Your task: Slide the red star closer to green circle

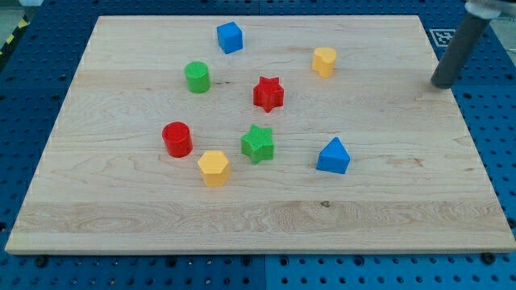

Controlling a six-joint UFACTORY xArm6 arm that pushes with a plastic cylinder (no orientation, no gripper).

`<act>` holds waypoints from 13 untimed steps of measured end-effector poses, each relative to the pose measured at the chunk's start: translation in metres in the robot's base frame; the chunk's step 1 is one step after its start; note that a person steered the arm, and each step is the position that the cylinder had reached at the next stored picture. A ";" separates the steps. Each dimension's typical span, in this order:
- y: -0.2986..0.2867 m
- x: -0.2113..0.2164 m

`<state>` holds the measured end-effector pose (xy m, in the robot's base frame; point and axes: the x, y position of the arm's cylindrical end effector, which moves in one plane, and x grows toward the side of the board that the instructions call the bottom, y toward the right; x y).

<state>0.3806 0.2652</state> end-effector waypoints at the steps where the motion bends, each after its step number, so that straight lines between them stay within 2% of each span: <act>1: -0.011 0.000; 3: -0.024 0.008; 4: -0.065 0.062; 6: -0.218 0.075; 7: -0.224 0.076; 8: -0.217 0.024; 9: -0.217 -0.003; 13: -0.227 0.022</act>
<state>0.4025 0.0385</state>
